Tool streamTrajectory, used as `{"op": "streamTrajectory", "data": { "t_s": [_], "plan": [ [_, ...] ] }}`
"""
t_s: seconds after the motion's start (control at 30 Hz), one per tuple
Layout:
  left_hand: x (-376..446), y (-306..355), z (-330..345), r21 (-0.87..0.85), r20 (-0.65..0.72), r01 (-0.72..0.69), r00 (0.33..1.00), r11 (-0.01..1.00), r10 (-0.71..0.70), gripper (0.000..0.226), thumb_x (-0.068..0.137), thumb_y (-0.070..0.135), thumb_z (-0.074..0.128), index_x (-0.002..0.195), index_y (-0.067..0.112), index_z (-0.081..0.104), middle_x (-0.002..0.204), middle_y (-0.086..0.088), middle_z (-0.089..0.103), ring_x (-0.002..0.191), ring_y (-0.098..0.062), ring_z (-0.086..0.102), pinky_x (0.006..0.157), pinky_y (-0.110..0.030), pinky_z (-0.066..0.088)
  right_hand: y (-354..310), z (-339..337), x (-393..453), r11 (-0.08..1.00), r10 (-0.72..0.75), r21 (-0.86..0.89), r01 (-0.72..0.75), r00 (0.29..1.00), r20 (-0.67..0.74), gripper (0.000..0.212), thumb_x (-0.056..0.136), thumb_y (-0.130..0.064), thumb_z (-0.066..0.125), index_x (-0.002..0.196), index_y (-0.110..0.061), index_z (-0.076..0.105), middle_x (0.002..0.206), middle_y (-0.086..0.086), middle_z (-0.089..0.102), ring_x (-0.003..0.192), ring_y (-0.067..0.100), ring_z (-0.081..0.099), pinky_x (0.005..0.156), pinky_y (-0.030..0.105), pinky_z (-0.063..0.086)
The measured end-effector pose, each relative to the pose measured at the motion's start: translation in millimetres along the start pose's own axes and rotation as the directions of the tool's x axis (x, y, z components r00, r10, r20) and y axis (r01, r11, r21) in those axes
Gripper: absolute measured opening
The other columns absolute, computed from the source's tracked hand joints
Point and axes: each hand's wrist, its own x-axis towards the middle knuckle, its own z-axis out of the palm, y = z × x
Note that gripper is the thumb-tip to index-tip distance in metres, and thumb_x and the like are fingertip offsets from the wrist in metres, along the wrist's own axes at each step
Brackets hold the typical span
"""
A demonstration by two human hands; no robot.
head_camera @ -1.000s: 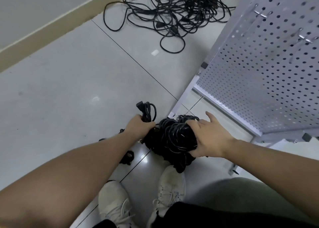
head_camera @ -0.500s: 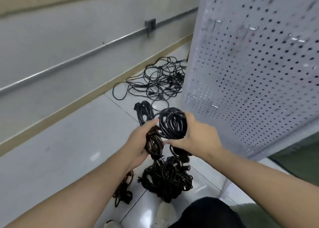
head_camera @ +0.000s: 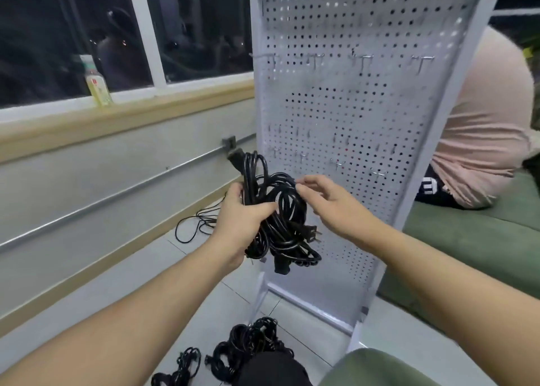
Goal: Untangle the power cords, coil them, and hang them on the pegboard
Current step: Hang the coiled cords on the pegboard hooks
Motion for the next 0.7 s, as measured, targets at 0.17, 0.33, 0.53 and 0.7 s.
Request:
{"op": "streamTrajectory", "data": {
  "t_s": [0.17,0.33,0.53,0.7],
  "plan": [
    [-8.4,56.3,46.5,-0.043,0.109,-0.084,0.990,0.996,0.088,0.041,0.084,0.001,0.077,0.116,0.019,0.061,0.095,0.002,0.078,0.087,-0.018,0.076,0.078,-0.037,0.061,-33.3,-60.8,-11.6,0.933,0.024,0.359,-0.032,0.999,0.027,0.054,0.097,-0.030,0.066,0.145,-0.029,0.040,0.109,0.005,0.077,0.105,0.025,0.073,0.099,0.048,0.055],
    [0.5,106.2,81.8,-0.040,0.196,-0.171,0.965,0.984,0.176,0.039,0.085,0.002,0.077,0.114,0.021,0.059,0.100,0.000,0.075,0.085,-0.014,0.076,0.069,-0.027,0.059,-59.8,-112.5,-13.2,0.956,-0.084,0.283,0.081,0.996,0.000,0.073,0.080,-0.024,0.082,0.143,-0.033,0.047,0.115,0.005,0.075,0.107,0.024,0.073,0.096,0.044,0.056],
    [27.6,157.8,127.1,-0.047,0.272,-0.282,0.919,0.958,0.284,0.035,0.087,0.004,0.074,0.111,0.023,0.057,0.099,-0.003,0.074,0.089,-0.021,0.075,0.085,-0.043,0.062,-92.6,-154.3,4.9,0.923,-0.223,0.223,0.315,0.907,-0.357,0.044,0.089,-0.011,0.075,0.129,-0.016,0.060,0.099,0.009,0.073,0.080,0.022,0.069,0.075,0.038,0.062],
    [44.2,180.0,164.5,-0.097,0.293,-0.334,0.891,0.938,0.347,0.036,0.085,0.004,0.074,0.108,0.024,0.056,0.101,-0.006,0.073,0.094,-0.026,0.074,0.089,-0.048,0.061,-108.0,-188.0,8.5,0.940,-0.324,-0.068,0.336,0.808,-0.492,0.037,0.086,-0.036,0.077,0.122,-0.036,0.066,0.106,0.000,0.075,0.091,0.018,0.072,0.088,0.042,0.059]
  ]
}}
